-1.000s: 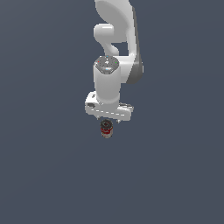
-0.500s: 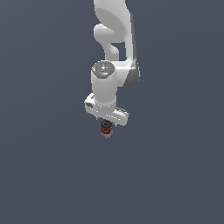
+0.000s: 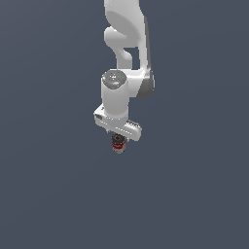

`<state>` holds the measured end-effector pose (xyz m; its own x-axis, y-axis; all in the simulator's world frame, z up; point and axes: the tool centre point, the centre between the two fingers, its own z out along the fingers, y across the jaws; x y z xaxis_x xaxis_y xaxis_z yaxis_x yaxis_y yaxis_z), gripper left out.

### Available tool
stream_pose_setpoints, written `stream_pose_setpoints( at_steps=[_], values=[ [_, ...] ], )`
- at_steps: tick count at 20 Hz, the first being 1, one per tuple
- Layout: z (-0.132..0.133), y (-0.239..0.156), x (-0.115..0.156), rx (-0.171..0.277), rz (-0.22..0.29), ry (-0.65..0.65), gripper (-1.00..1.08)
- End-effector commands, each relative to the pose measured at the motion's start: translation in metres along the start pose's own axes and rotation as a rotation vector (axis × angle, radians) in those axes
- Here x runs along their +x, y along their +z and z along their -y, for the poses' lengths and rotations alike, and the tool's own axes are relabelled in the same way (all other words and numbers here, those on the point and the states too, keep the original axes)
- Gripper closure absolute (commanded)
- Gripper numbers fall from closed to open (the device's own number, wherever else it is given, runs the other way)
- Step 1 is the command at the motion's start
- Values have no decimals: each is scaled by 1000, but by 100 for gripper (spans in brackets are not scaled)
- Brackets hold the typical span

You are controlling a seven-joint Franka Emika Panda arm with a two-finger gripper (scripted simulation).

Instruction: Pick up the object and move it to a goal position.

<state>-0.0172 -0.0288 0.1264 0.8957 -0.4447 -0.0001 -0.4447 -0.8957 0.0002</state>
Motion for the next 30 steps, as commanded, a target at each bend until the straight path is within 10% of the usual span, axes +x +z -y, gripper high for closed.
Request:
stream_pose_setpoints(
  at_steps=[1, 14, 15, 30],
  values=[
    [0, 5, 0, 0, 1, 1, -92],
    [0, 49, 0, 0, 0, 6, -92],
    [0, 49, 0, 0, 0, 6, 108],
    [7, 38, 4, 9, -22, 12, 108]
  ],
)
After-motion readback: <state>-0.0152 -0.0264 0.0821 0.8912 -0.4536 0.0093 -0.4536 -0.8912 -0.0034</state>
